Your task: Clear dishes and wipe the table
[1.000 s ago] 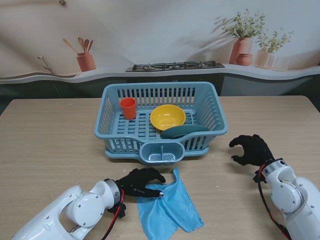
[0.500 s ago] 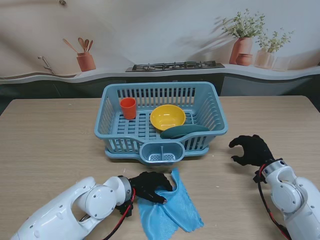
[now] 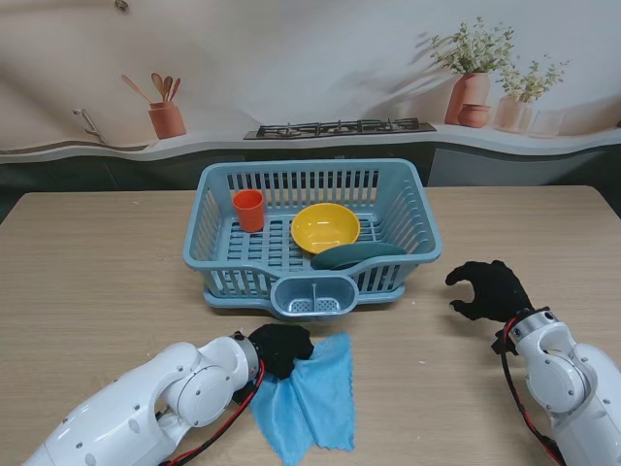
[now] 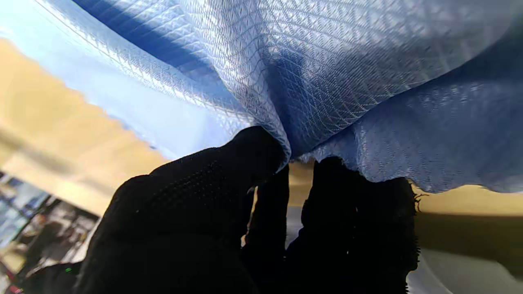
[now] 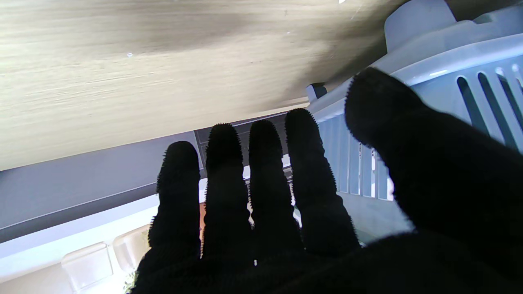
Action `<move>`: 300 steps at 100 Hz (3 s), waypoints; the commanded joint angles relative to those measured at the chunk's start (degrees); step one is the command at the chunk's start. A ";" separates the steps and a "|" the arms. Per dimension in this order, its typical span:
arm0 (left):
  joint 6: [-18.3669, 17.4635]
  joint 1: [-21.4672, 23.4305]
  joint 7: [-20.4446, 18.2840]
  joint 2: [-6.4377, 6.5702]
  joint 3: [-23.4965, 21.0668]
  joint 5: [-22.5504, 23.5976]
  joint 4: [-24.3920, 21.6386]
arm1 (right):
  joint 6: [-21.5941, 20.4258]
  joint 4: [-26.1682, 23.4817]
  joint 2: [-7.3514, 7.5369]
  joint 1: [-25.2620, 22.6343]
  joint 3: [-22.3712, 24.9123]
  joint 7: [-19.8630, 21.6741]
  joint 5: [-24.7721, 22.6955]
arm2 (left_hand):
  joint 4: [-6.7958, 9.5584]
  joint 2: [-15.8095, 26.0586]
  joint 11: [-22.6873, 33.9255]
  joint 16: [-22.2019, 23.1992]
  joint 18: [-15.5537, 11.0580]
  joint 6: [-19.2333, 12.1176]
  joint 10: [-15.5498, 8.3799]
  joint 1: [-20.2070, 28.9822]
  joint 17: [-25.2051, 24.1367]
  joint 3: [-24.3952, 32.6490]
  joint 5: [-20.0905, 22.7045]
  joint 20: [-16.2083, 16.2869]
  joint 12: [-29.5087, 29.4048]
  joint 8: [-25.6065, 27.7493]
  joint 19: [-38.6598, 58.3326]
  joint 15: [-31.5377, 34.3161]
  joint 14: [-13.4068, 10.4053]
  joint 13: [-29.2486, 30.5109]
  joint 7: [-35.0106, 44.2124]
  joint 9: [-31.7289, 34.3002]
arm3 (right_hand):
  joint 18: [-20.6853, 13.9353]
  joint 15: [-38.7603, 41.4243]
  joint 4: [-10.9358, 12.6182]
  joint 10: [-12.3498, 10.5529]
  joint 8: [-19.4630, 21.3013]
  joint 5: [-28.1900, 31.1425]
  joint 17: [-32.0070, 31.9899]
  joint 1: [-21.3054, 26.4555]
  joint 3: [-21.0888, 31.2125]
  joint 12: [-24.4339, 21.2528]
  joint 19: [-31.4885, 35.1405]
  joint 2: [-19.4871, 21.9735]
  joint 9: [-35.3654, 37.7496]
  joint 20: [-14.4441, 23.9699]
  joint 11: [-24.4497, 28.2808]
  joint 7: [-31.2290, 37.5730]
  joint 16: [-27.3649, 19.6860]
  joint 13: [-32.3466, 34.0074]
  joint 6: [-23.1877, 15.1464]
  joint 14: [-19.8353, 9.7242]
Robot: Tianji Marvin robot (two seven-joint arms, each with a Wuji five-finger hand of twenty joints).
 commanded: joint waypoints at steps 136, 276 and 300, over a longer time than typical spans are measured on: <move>21.44 -10.71 -3.11 0.23 16.65 -15.99 5.01 | -0.02 -0.57 0.07 -0.59 -0.48 1.83 0.39 | 0.00 0.82 -5.62 -1.91 10.40 3.38 14.19 5.78 10.56 0.84 5.15 -3.35 1.07 1.35 2.23 2.04 4.47 9.47 6.86 21.25 | 0.77 1.10 2.45 0.52 0.79 1.02 -0.01 2.17 0.05 -0.08 1.16 0.46 0.34 0.77 -0.27 0.28 0.22 -0.71 0.32 0.98; 23.95 4.90 -2.71 0.87 -0.16 -3.30 -2.73 | 0.19 -0.96 0.13 -0.70 -0.56 2.16 0.14 | -0.07 0.78 -5.21 -1.79 10.40 3.57 14.20 5.83 9.46 0.90 5.25 -1.64 0.94 1.18 2.51 2.58 5.23 8.96 7.00 21.13 | 0.81 1.12 2.48 0.55 0.76 0.90 0.01 2.49 0.30 -0.11 1.25 0.16 0.26 0.71 -0.21 0.27 0.24 -0.72 0.38 0.97; 29.75 -5.07 -3.18 0.79 10.91 -16.23 -0.22 | 0.01 -0.91 0.13 -0.73 -0.36 2.01 0.03 | -0.04 0.68 -5.19 -1.81 10.40 3.69 14.36 5.87 9.43 0.91 5.31 -1.43 0.84 1.07 2.53 2.60 5.35 9.02 7.11 21.23 | 0.83 1.14 2.48 0.56 0.76 0.97 0.06 2.57 0.31 -0.12 1.26 0.15 0.23 0.68 -0.21 0.28 0.24 -0.69 0.45 0.96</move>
